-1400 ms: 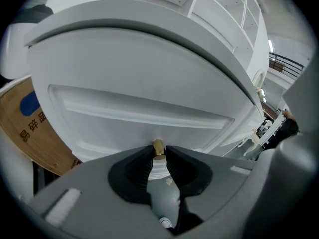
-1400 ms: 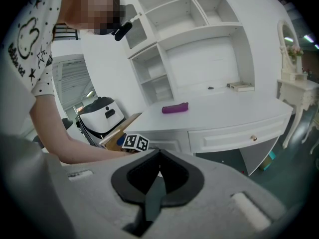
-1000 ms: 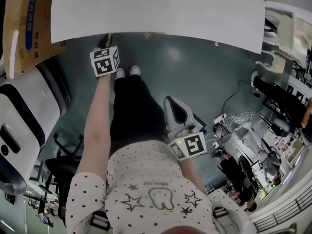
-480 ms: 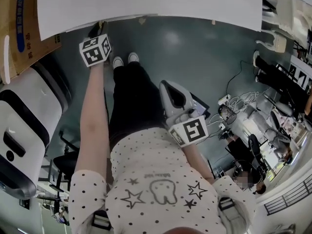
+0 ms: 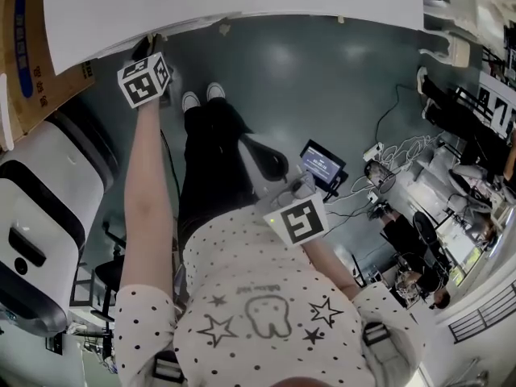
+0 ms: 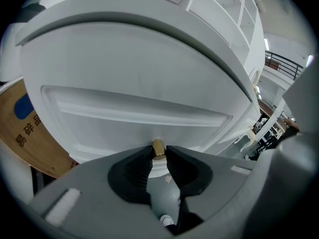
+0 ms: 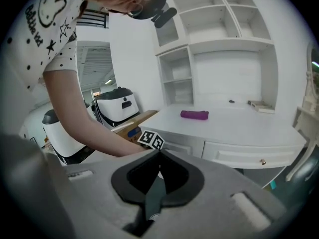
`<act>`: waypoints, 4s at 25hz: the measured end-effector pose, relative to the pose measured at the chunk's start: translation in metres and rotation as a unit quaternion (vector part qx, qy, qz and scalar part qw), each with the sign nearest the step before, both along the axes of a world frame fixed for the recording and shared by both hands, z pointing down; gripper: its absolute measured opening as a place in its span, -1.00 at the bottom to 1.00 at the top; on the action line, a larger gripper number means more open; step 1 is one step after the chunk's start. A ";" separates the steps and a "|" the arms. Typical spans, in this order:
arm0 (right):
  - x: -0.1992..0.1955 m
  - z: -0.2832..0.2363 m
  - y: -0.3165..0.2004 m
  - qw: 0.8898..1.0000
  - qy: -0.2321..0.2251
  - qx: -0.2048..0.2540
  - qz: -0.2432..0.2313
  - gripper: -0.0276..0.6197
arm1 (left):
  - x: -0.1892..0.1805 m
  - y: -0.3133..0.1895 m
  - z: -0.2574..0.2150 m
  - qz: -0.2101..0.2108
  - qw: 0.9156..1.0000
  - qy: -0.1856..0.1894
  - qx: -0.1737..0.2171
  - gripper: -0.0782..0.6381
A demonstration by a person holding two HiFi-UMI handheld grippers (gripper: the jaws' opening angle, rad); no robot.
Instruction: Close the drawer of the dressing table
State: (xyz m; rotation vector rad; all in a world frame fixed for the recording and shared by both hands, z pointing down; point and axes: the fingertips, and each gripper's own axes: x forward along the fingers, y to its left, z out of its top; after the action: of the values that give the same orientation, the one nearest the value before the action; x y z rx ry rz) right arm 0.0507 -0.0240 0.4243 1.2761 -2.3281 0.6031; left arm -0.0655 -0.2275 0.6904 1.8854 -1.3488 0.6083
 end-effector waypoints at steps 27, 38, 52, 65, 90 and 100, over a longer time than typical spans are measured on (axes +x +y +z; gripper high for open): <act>-0.001 -0.023 0.006 0.999 -0.005 0.043 0.000 -0.93 | -0.008 0.017 -0.057 0.007 0.999 -0.008 0.053 -0.63; -0.001 -0.036 0.007 0.998 -0.012 0.062 -0.013 -0.93 | -0.003 0.023 -0.140 0.012 0.991 -0.007 0.135 -0.79; 0.009 -0.049 -0.006 0.993 -0.093 0.074 0.025 -0.93 | 0.010 0.056 -0.238 0.039 0.977 -0.028 0.209 -0.79; 0.003 -0.069 -0.008 0.991 -0.074 0.114 -0.013 -0.93 | 0.017 0.094 -0.345 0.031 0.950 -0.004 0.312 -0.79; -0.014 -0.086 -0.009 0.987 -0.055 0.144 -0.051 -0.93 | 0.017 0.179 -0.406 0.041 0.930 0.043 0.363 -0.79; -0.020 -0.092 -0.003 0.984 -0.048 0.158 -0.072 -0.93 | 0.028 0.197 -0.390 0.057 0.938 0.053 0.337 -0.79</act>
State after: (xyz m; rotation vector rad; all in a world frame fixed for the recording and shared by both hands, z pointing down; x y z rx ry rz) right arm 0.0303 -0.0273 0.3326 1.2157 -2.6478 0.2587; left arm -0.0372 -0.0303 0.3007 2.5081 -1.5001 0.0802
